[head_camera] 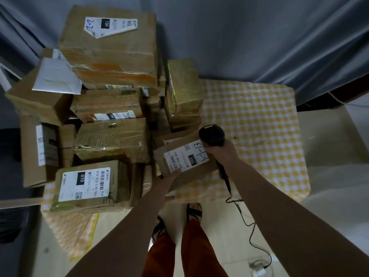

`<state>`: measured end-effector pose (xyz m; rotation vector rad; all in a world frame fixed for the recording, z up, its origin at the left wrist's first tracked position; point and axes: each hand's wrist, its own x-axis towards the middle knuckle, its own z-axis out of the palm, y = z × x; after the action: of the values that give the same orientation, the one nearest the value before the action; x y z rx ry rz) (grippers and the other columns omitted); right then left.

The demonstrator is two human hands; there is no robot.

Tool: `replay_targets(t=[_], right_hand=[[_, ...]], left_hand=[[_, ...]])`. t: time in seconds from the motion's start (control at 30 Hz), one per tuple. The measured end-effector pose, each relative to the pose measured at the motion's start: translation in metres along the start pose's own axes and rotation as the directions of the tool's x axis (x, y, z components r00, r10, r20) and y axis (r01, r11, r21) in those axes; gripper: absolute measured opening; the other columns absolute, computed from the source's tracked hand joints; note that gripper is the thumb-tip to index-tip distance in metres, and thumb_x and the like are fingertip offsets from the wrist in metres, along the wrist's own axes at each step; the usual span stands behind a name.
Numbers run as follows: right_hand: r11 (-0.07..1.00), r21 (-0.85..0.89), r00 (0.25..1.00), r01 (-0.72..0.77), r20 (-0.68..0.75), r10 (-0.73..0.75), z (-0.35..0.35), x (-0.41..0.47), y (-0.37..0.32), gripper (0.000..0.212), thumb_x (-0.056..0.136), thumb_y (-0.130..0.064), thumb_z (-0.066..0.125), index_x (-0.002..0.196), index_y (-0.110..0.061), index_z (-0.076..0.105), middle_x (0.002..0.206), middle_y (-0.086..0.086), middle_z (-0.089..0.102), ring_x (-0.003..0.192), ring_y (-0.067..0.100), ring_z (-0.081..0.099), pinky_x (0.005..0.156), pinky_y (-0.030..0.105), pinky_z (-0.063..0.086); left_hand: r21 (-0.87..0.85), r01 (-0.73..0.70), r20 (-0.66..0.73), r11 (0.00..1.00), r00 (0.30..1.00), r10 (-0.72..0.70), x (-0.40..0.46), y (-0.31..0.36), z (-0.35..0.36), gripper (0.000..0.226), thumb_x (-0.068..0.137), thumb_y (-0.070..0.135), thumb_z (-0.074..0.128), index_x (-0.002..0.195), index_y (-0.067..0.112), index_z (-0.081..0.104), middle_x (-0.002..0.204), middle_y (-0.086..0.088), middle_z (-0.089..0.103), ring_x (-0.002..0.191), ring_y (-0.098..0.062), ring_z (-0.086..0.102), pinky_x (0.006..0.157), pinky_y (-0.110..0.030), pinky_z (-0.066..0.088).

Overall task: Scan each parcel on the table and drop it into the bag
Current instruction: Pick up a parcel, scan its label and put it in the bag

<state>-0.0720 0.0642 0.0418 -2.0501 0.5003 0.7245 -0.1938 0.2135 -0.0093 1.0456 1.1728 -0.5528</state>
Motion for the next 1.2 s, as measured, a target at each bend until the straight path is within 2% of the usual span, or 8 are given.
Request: replay_targets(t=[0.2, 0.43, 0.53, 0.63, 0.77, 0.87, 1.07, 1.2], right_hand=[[0.988, -0.025, 0.989, -0.149, -0.001, 0.149, -0.004, 0.028, 0.045, 0.09, 0.04, -0.053, 0.066, 0.12, -0.013, 0.058, 0.125, 0.013, 0.053, 0.112, 0.032, 0.052, 0.099, 0.048, 0.045], [0.869, 0.448, 0.974, -0.211, 0.018, 0.227, -0.032, -0.042, 0.031, 0.03, 0.08, -0.007, 0.069, 0.108, -0.003, 0.062, 0.1, 0.013, 0.061, 0.098, 0.033, 0.058, 0.086, 0.045, 0.049], [0.802, 0.578, 0.987, -0.148, 0.037, 0.156, -0.029, -0.06, 0.018, 0.028, 0.081, -0.003, 0.067, 0.109, 0.0, 0.062, 0.094, 0.012, 0.062, 0.088, 0.029, 0.06, 0.075, 0.039, 0.049], [0.776, 0.622, 0.994, -0.104, 0.056, 0.089, -0.021, -0.079, -0.007, 0.03, 0.081, -0.003, 0.069, 0.11, -0.002, 0.064, 0.094, 0.011, 0.066, 0.086, 0.027, 0.062, 0.073, 0.036, 0.05], [0.747, 0.663, 0.994, -0.051, 0.108, -0.028, -0.001, -0.106, -0.046, 0.033, 0.077, -0.006, 0.073, 0.109, -0.008, 0.067, 0.098, 0.012, 0.072, 0.088, 0.029, 0.069, 0.079, 0.043, 0.057], [0.744, 0.668, 0.983, 0.006, 0.13, -0.126, 0.01, -0.125, -0.075, 0.036, 0.075, -0.009, 0.075, 0.11, -0.014, 0.067, 0.097, 0.011, 0.073, 0.09, 0.03, 0.07, 0.088, 0.049, 0.054], [0.775, 0.612, 0.928, 0.158, 0.175, -0.328, 0.021, -0.164, -0.127, 0.018, 0.079, -0.008, 0.073, 0.095, -0.015, 0.066, 0.086, 0.004, 0.07, 0.081, 0.02, 0.066, 0.077, 0.035, 0.053], [0.855, 0.446, 0.839, 0.266, 0.33, -0.433, 0.006, -0.179, -0.149, 0.018, 0.08, -0.006, 0.072, 0.098, -0.01, 0.069, 0.075, -0.002, 0.071, 0.072, 0.014, 0.066, 0.067, 0.029, 0.049]], left_hand=[[0.018, -0.111, 0.006, 0.994, 0.994, 0.111, -0.009, 0.004, 0.01, 0.093, 0.069, 0.038, 0.085, 0.143, 0.022, 0.03, 0.13, 0.001, 0.048, 0.126, -0.027, 0.045, 0.099, -0.052, 0.043], [-0.115, -0.361, -0.041, 0.925, 0.933, 0.359, -0.035, 0.029, 0.021, 0.075, 0.065, 0.028, 0.088, 0.121, 0.036, 0.039, 0.127, -0.004, 0.052, 0.105, -0.024, 0.059, 0.085, -0.046, 0.055], [-0.094, -0.523, -0.071, 0.847, 0.852, 0.518, -0.054, 0.051, 0.018, 0.084, 0.06, 0.028, 0.089, 0.127, 0.04, 0.04, 0.134, -0.004, 0.044, 0.113, -0.029, 0.056, 0.072, -0.038, 0.059], [-0.119, -0.608, -0.16, 0.785, 0.792, 0.589, -0.075, 0.075, 0.006, 0.109, 0.059, 0.029, 0.09, 0.144, 0.045, 0.023, 0.14, -0.002, 0.041, 0.12, -0.028, 0.052, 0.095, -0.048, 0.05], [-0.217, -0.679, -0.233, 0.701, 0.733, 0.639, -0.107, 0.107, -0.009, 0.121, 0.065, 0.029, 0.087, 0.153, 0.035, 0.004, 0.138, 0.004, 0.045, 0.12, -0.018, 0.048, 0.106, -0.04, 0.037], [-0.223, -0.717, -0.222, 0.661, 0.697, 0.682, -0.132, 0.122, -0.015, 0.116, 0.06, 0.029, 0.09, 0.15, 0.026, 0.018, 0.13, 0.003, 0.055, 0.116, -0.017, 0.054, 0.101, -0.037, 0.042], [-0.25, -0.739, -0.192, 0.626, 0.671, 0.716, -0.164, 0.132, -0.036, 0.107, 0.053, 0.023, 0.093, 0.14, 0.029, 0.03, 0.119, -0.001, 0.063, 0.106, -0.023, 0.063, 0.094, -0.049, 0.053], [-0.268, -0.724, -0.085, 0.636, 0.675, 0.733, -0.185, 0.153, -0.078, 0.087, 0.056, 0.013, 0.089, 0.13, 0.028, 0.045, 0.119, -0.002, 0.067, 0.107, -0.026, 0.064, 0.088, -0.06, 0.052]])
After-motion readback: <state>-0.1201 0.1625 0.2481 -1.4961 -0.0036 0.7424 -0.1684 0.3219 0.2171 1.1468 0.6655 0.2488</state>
